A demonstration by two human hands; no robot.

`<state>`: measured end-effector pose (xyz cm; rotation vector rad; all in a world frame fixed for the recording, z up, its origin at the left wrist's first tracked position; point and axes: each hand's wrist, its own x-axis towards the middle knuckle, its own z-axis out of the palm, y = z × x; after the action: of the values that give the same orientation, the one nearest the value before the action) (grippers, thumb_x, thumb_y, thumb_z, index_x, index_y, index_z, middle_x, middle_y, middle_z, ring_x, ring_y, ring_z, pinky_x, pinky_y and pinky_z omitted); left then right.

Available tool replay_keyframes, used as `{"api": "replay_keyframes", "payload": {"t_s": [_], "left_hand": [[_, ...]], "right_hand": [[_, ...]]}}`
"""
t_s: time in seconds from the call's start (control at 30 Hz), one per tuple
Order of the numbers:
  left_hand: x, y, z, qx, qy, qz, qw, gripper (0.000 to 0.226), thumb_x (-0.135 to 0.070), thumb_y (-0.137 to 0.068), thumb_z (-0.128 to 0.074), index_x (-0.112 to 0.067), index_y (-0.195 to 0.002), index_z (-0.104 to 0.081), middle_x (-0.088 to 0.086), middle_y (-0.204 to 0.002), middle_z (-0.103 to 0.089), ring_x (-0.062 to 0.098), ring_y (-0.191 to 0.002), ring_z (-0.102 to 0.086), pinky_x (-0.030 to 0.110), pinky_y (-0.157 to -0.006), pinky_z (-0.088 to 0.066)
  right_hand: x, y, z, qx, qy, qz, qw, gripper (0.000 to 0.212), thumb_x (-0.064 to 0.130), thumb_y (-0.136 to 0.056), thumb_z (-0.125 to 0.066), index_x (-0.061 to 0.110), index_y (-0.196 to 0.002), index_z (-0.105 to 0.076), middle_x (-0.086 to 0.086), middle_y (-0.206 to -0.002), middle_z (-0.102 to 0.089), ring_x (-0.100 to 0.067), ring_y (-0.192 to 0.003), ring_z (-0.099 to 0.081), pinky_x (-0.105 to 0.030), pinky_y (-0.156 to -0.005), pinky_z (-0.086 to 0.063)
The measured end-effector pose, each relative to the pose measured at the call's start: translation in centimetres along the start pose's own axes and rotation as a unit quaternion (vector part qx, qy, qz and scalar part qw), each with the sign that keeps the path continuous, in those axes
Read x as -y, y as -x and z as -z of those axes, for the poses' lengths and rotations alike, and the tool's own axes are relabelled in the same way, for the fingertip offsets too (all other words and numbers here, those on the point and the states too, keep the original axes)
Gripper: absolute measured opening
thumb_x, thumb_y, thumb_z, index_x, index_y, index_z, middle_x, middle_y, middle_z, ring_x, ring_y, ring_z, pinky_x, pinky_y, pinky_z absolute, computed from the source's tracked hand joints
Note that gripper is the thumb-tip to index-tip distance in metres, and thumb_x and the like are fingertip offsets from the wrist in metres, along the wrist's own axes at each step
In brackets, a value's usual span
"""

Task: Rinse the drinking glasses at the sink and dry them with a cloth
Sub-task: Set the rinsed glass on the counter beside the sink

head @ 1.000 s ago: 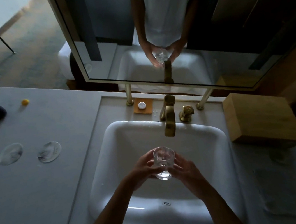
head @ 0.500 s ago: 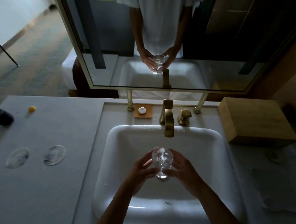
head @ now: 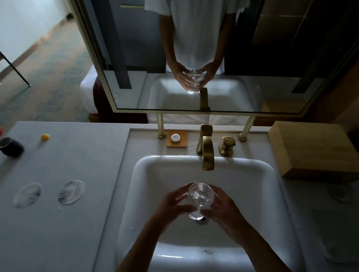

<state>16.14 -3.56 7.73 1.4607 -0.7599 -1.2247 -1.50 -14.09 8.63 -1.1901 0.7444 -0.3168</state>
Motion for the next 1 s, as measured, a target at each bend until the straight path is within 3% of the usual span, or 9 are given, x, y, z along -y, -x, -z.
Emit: {"api": "replay_keyframes", "payload": {"t_s": [0.1,0.2,0.27,0.33,0.5,0.63,0.87,0.93,1.0], "left_hand": [[-1.0,-0.1,0.1,0.003,-0.040,0.005,0.999,0.068,0.000,-0.079,-0.079,-0.038,-0.131,-0.057,-0.011,-0.132,-0.065,-0.002,-0.121,-0.059,0.027,-0.094,-0.055],[-1.7,-0.1,0.4,0.010,-0.063,0.021,0.998,0.066,-0.016,-0.077,-0.081,-0.038,-0.135,-0.058,-0.003,-0.127,-0.069,0.012,-0.116,-0.064,0.034,-0.088,-0.056],[-2.0,-0.2,0.6,0.020,-0.078,0.037,0.996,0.068,-0.023,-0.076,-0.081,-0.031,-0.139,-0.056,0.001,-0.120,-0.072,0.018,-0.106,-0.067,0.033,-0.079,-0.053],[-2.3,-0.5,0.8,0.039,-0.092,0.041,0.994,0.065,-0.013,-0.083,-0.078,-0.022,-0.142,-0.052,0.005,-0.119,-0.071,0.022,-0.101,-0.068,0.024,-0.076,-0.054],[-2.9,-1.0,0.9,0.049,-0.145,0.050,0.987,0.059,-0.004,-0.087,-0.072,-0.010,-0.141,-0.051,0.010,-0.127,-0.064,0.015,-0.103,-0.067,0.017,-0.082,-0.056],[-2.9,-1.4,0.9,0.038,-0.163,0.060,0.984,0.056,-0.013,-0.085,-0.077,-0.010,-0.137,-0.056,0.015,-0.129,-0.064,0.029,-0.120,-0.062,0.043,-0.105,-0.051],[-3.1,-2.3,0.9,0.039,-0.200,0.081,0.976,0.050,-0.019,-0.085,-0.078,-0.004,-0.130,-0.062,0.014,-0.130,-0.064,0.029,-0.118,-0.064,0.046,-0.104,-0.052],[-3.4,-2.6,0.8,0.048,-0.210,0.086,0.973,0.050,-0.021,-0.087,-0.076,-0.003,-0.131,-0.062,0.013,-0.131,-0.064,0.028,-0.117,-0.064,0.042,-0.102,-0.053],[-3.7,-2.6,0.7,0.059,-0.219,0.089,0.970,0.050,-0.025,-0.088,-0.074,-0.003,-0.131,-0.061,0.013,-0.128,-0.066,0.024,-0.111,-0.066,0.034,-0.095,-0.054]], "right_hand": [[-0.2,-0.1,-0.4,0.007,-0.036,-0.009,0.999,0.076,0.013,-0.064,-0.088,0.016,-0.132,-0.054,-0.011,-0.128,-0.065,-0.033,-0.118,-0.063,-0.061,-0.096,-0.050],[-0.3,0.1,-1.0,0.021,-0.074,-0.013,0.997,0.073,0.019,-0.067,-0.088,0.013,-0.132,-0.055,-0.017,-0.127,-0.064,-0.039,-0.119,-0.061,-0.065,-0.096,-0.048],[-0.5,0.2,-1.3,0.027,-0.104,-0.017,0.994,0.063,0.012,-0.077,-0.080,0.010,-0.134,-0.053,-0.021,-0.130,-0.062,-0.041,-0.121,-0.059,-0.064,-0.097,-0.047],[-0.8,0.3,-1.6,0.027,-0.135,-0.026,0.990,0.055,0.003,-0.085,-0.070,0.008,-0.136,-0.051,-0.023,-0.133,-0.059,-0.042,-0.122,-0.058,-0.064,-0.099,-0.046],[-1.4,0.7,-2.0,0.040,-0.203,-0.040,0.977,0.055,0.005,-0.088,-0.065,0.006,-0.140,-0.047,-0.024,-0.136,-0.056,-0.045,-0.124,-0.055,-0.069,-0.101,-0.041],[-1.7,0.8,-2.2,0.039,-0.225,-0.050,0.972,0.054,0.013,-0.087,-0.068,0.004,-0.137,-0.049,-0.029,-0.135,-0.055,-0.049,-0.123,-0.055,-0.072,-0.100,-0.039],[-0.7,1.3,-2.6,0.035,-0.240,-0.055,0.969,0.071,0.025,-0.077,-0.080,0.002,-0.136,-0.048,-0.027,-0.130,-0.060,-0.045,-0.118,-0.060,-0.060,-0.088,-0.054],[-0.6,1.3,-2.6,0.031,-0.241,-0.061,0.968,0.075,0.030,-0.075,-0.082,0.001,-0.135,-0.050,-0.028,-0.130,-0.060,-0.045,-0.119,-0.059,-0.061,-0.089,-0.053],[-0.6,1.3,-2.6,0.033,-0.247,-0.066,0.966,0.064,0.027,-0.081,-0.076,0.000,-0.134,-0.051,-0.027,-0.129,-0.060,-0.045,-0.119,-0.059,-0.060,-0.089,-0.054]]}}
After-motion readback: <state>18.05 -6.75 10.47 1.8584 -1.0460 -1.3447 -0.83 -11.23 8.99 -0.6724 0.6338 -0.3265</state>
